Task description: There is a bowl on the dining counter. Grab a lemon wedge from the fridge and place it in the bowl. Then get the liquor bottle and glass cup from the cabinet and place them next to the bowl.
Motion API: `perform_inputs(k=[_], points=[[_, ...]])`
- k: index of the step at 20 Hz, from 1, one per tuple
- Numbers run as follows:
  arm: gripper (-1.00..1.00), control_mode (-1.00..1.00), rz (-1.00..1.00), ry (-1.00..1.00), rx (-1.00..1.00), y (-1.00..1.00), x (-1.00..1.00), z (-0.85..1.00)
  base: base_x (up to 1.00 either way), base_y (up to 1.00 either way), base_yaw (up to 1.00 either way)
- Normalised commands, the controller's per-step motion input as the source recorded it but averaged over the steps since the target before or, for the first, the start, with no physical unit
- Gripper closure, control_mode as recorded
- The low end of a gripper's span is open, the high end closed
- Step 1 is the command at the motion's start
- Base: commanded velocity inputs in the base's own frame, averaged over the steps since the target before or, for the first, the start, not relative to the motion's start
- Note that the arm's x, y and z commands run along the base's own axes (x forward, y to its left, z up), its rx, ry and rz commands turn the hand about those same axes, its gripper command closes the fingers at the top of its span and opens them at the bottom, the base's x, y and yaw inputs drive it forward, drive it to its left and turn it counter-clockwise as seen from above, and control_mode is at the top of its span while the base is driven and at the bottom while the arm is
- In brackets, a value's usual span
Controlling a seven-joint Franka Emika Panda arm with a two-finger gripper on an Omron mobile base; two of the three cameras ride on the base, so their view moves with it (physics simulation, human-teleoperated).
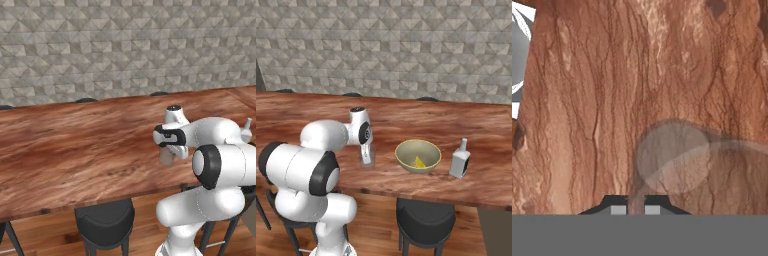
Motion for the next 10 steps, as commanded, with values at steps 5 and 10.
perform_inputs(k=[5,10], points=[[1.00,-1.00,-0.04,-0.02,-0.05,0.00,0.09,-0.32,0.00,0.00,0.00],[1.00,-1.00,-0.01,-0.03,-0.02,0.00,0.11,-0.29,0.00,0.00,0.00]])
